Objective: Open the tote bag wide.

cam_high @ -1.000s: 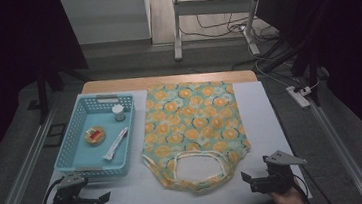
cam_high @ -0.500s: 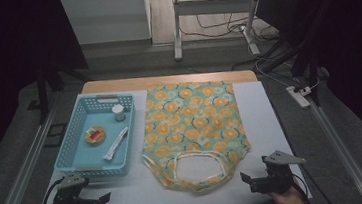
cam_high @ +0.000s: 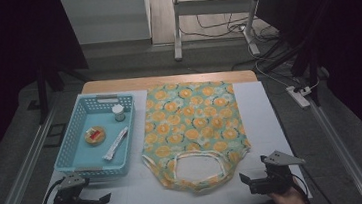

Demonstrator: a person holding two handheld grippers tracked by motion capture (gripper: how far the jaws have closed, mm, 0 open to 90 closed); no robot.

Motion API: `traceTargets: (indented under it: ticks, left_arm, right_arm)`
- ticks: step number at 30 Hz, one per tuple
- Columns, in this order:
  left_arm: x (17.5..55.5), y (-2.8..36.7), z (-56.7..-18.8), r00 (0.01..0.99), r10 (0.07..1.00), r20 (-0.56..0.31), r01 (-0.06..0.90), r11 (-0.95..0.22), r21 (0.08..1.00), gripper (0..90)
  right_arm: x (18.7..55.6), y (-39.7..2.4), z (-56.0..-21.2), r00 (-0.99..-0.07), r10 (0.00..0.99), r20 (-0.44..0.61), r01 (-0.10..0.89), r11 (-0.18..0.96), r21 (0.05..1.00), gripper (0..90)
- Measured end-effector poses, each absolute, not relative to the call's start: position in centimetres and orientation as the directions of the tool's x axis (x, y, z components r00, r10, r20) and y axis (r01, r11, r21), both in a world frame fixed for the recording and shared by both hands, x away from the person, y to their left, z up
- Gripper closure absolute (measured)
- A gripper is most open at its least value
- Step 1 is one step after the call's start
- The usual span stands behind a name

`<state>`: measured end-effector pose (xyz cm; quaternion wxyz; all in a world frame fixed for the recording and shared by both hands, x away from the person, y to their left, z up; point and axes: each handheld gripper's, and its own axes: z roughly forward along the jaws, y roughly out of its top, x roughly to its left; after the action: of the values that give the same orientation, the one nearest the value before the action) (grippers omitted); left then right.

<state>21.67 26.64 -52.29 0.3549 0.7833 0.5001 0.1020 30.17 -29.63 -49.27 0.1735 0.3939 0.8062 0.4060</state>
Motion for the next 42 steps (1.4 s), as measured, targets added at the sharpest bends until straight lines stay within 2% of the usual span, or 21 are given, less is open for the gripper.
traceTargets:
  ticks: [27, 42]
  left_arm:
    - [21.8, 26.7, -52.2, 0.461, 0.865, -0.198, 0.713, -0.228, 0.663, 0.0]
    - [22.1, 26.4, -52.3, 0.463, 0.868, -0.177, 0.720, -0.252, 0.647, 0.0]
  right_arm:
    - [30.8, -26.7, -48.5, -0.716, 0.698, -0.016, 0.431, 0.459, 0.777, 0.0]
    - [31.4, -23.1, -48.4, -0.772, 0.635, 0.026, 0.457, 0.526, 0.718, 0.0]
